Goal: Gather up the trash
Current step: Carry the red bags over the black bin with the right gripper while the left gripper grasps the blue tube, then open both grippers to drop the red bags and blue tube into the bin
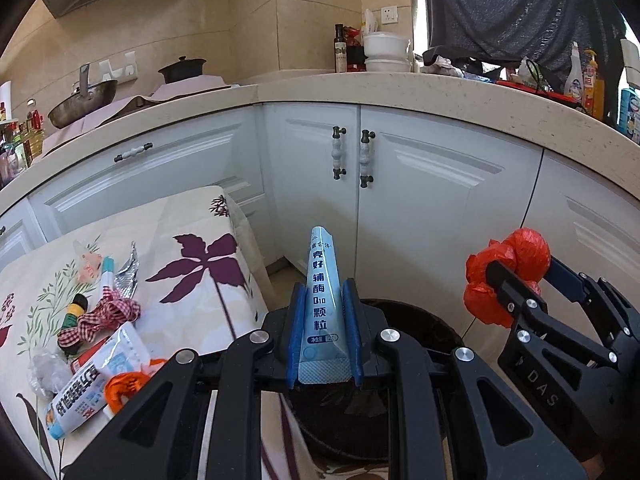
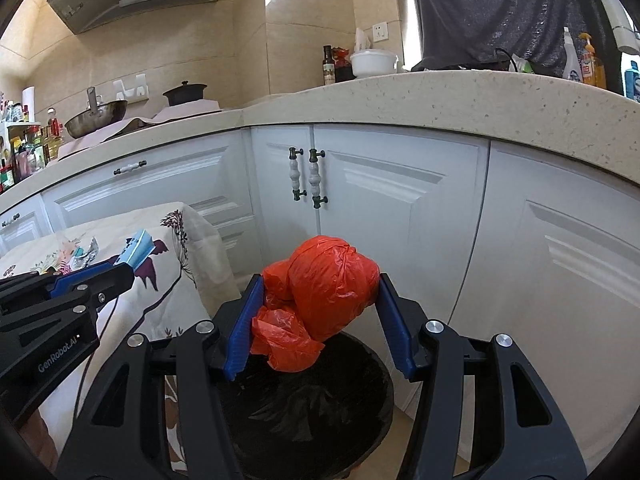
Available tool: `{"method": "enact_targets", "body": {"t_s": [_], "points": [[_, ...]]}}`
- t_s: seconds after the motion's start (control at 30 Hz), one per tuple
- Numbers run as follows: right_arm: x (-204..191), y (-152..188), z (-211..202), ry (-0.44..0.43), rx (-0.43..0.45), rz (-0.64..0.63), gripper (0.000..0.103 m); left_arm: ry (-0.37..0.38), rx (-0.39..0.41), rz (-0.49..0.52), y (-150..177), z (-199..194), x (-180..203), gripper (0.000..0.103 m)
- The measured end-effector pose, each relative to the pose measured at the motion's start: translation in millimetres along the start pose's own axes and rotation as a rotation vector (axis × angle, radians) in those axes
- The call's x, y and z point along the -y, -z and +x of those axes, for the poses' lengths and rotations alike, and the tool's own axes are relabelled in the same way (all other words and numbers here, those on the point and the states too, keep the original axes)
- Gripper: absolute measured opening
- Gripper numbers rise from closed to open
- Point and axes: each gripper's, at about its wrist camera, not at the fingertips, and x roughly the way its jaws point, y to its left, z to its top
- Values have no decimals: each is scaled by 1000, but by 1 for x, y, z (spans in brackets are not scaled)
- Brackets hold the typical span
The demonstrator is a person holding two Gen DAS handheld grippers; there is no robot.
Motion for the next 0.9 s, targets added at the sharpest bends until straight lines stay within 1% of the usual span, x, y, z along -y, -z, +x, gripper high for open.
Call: {"method": "enact_targets", "body": {"t_s": [0.07, 0.23, 0.43, 0.47, 0.5, 0.53, 0.57, 0.6, 0.67, 0.83, 0.9], "points": [[1, -1, 4, 0, -3, 0, 54, -3, -3, 0, -1, 4, 1, 20], [2, -2, 13, -1, -11, 5, 54, 6, -49, -19, -2, 16, 5, 20], [4, -2, 23, 1, -18, 8, 55, 5, -53, -31, -3, 22, 10, 21], [4, -2, 27, 0, -26, 6, 55, 4, -58, -36, -4, 23, 10, 23], [4, -1, 29, -2, -33, 6, 57, 3, -64, -41, -4, 25, 9, 27], [5, 0, 32, 2, -38, 6, 62, 0, -70, -53, -4, 27, 8, 39], [5, 1, 33, 4, -40, 9, 64, -3, -70, -67, -4, 27, 7, 50], [6, 1, 35, 4, -43, 11, 64, -6, -64, -80, -5, 27, 6, 52], [7, 2, 38, 6, -51, 19, 64, -10, -58, -88, -5, 27, 4, 56], [6, 1, 38, 10, -52, 26, 64, -7, -58, -83, -7, 25, 3, 57], [4, 1, 37, 8, -52, 27, 64, -7, -53, -84, -7, 21, 1, 58]]}}
